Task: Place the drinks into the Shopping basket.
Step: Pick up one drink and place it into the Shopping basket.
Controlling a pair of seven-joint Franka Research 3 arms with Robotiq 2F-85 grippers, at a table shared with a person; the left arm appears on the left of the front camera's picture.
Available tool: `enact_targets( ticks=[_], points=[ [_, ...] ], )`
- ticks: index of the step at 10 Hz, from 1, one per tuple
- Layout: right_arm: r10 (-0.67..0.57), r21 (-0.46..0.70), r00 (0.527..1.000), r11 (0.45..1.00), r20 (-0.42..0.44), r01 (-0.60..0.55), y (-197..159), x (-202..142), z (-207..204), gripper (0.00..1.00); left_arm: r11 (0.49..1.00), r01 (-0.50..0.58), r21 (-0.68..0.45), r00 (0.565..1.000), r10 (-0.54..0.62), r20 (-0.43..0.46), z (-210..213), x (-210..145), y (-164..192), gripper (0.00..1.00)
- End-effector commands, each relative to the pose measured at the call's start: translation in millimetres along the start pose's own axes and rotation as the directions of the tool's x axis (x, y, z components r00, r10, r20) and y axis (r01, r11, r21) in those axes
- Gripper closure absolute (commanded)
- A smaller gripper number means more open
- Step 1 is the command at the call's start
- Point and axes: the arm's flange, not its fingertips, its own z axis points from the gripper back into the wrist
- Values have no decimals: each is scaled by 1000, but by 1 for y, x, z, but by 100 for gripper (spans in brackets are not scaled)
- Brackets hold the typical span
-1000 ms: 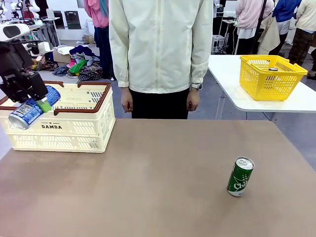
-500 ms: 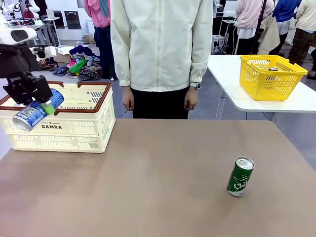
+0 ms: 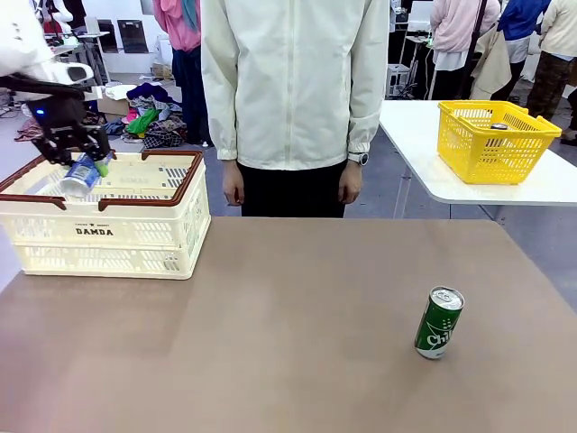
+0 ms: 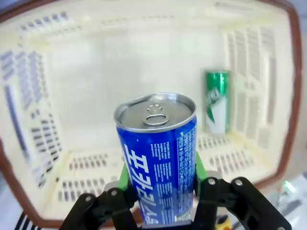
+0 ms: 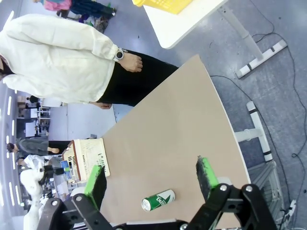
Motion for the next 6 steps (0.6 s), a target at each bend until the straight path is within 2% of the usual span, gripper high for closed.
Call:
enact_targets(
  ticks=[1, 3, 6],
  points=[
    [-3, 13, 1000, 1000, 8, 3, 3, 2, 0, 0, 998, -55, 33, 998, 56, -31, 14, 29, -9, 100],
    [-3, 13, 1000, 1000, 8, 3, 3, 2, 0, 0, 998, -59, 12, 993, 60, -104, 1, 42, -1, 100],
    [-3, 13, 1000, 1000, 8, 3, 3, 2, 0, 0, 998, -49, 25, 988, 52, -143, -11, 34, -2, 100]
  ],
)
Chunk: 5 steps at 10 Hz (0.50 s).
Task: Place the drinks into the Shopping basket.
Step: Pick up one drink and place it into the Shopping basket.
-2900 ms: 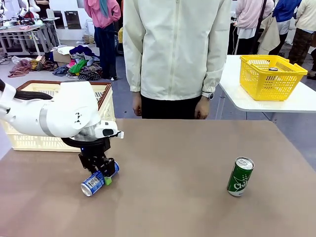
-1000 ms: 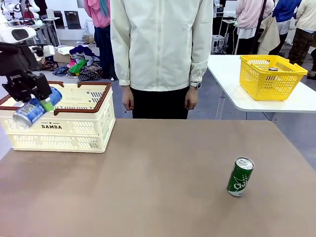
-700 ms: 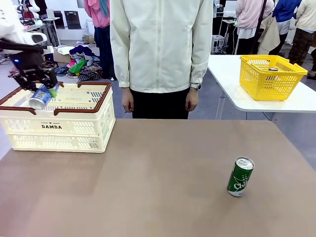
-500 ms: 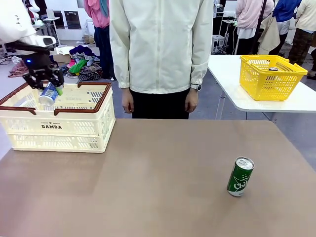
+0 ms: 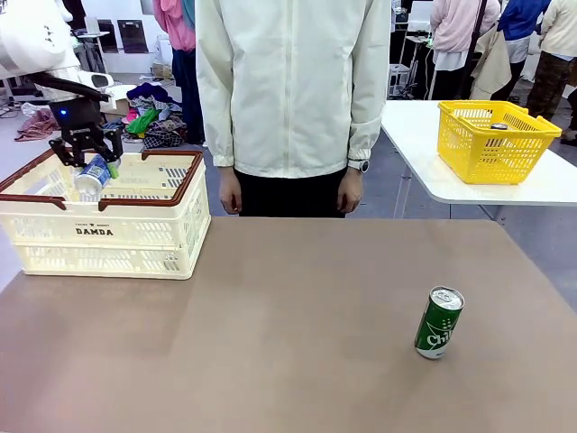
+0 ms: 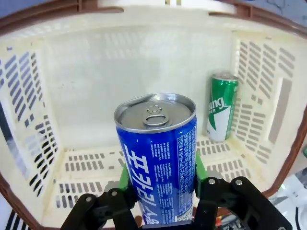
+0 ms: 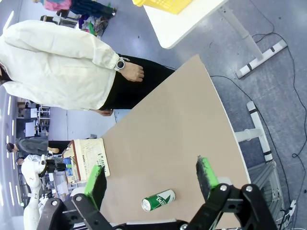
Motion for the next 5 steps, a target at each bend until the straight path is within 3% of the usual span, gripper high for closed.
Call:
enact_targets(
  ticks=[1, 5],
  points=[
    [-3, 13, 1000, 1000, 8, 3, 3, 2, 0, 0, 999, 5, 31, 1000, -5, 3, 4, -4, -3, 100],
    [-3, 13, 1000, 1000, 8, 3, 3, 2, 0, 0, 997, -21, 78, 999, 23, -24, -43, -5, -10, 100]
  ],
)
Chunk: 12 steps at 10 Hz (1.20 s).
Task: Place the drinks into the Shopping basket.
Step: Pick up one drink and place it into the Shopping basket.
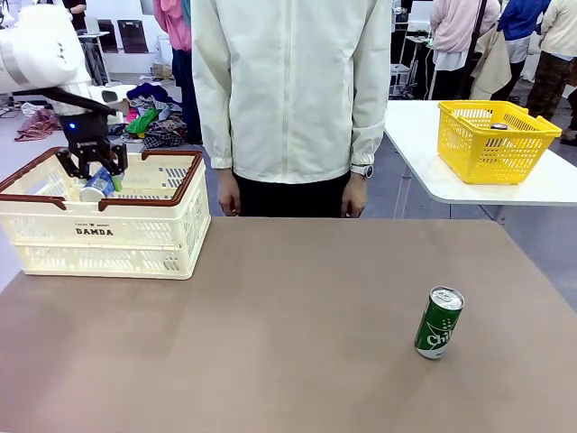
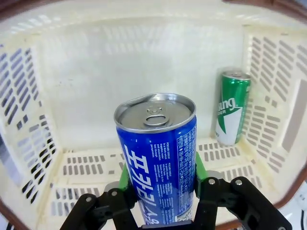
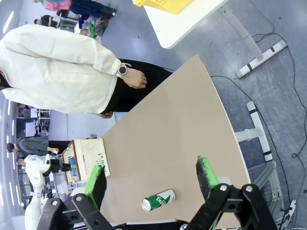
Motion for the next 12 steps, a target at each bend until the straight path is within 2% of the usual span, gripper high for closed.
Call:
enact_targets(
  ticks=[1, 7, 8, 9, 10, 12],
  points=[
    [-3, 13, 1000, 1000, 8, 3, 3, 2, 0, 0, 999, -25, 29, 1000, 25, -3, -16, -7, -3, 100],
    [-3, 13, 1000, 1000, 8, 3, 3, 2, 0, 0, 998, -31, 51, 999, 32, -16, -42, -9, -8, 100],
    [-3, 13, 1000, 1000, 8, 3, 3, 2, 0, 0, 998, -25, 57, 1000, 26, -6, -43, -9, -8, 67],
    [-3, 13, 1000, 1000, 8, 3, 3, 2, 0, 0, 998, -23, 64, 1000, 24, -2, -43, -10, -9, 10],
    [-3, 13, 1000, 1000, 8, 3, 3, 2, 0, 0, 997, -28, 74, 1000, 28, 2, -43, -9, -10, 0],
    [-3, 13, 1000, 1000, 8, 3, 3, 2, 0, 0, 997, -27, 71, 1000, 27, 10, -42, -10, -10, 0]
  ],
)
